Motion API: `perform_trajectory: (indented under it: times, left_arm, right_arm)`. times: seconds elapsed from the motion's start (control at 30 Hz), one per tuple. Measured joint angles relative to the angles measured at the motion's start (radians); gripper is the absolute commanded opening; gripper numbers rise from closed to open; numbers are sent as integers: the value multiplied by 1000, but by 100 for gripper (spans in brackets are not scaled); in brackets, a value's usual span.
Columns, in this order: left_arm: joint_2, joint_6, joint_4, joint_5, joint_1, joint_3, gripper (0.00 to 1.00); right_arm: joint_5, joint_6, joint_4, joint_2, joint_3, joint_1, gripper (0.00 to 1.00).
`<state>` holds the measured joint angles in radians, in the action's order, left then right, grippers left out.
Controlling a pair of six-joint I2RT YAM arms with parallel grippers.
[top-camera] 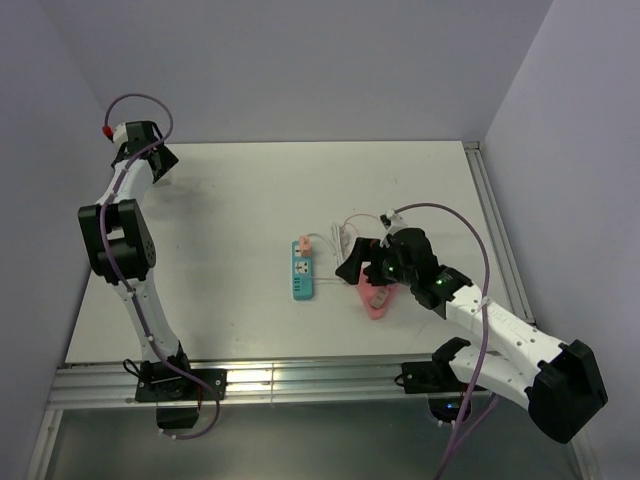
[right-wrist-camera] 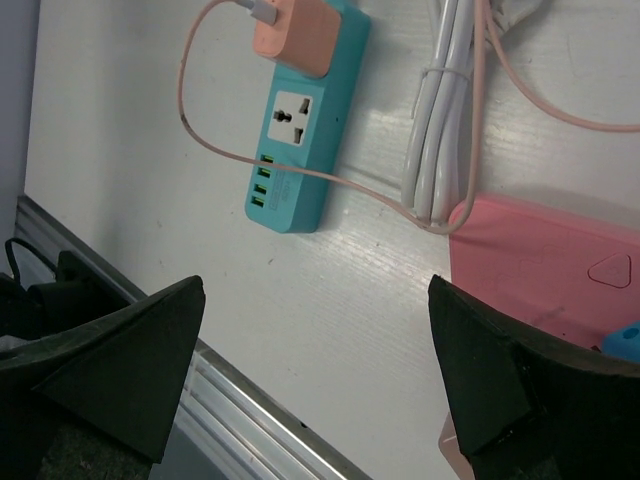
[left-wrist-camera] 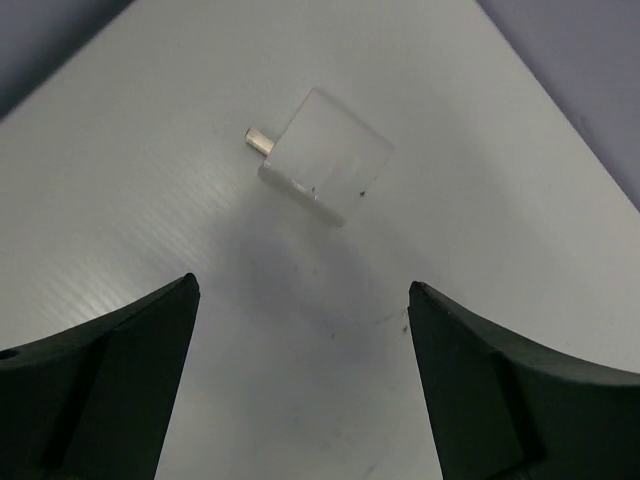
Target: Insert the plug
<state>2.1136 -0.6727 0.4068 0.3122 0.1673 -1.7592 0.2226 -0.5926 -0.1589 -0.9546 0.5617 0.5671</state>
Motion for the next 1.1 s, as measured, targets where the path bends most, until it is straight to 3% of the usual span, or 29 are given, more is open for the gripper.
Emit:
perform_trajectory:
  times: [0.1,0.37,0.8,0.87,1.1]
  left_arm:
    - [43,167,-59,-1,0,-48,96]
    - [130,489,-239,-47,3,-87,95]
    - [341,635,-227,-98,11,-246,87]
    - [356,647,-223,-97,11,-268,73]
    - [356,694,-214,-74,13,-272,40]
  right_arm:
    - [23,3,12,-9,-9,0,99]
    - [51,15,27,-19,-14,0,99]
    - [65,14,47,-48,-14,-12,98]
    - [68,14,50,-56,-14,-13,98]
    - [76,6,61,-71,-14,-16,97]
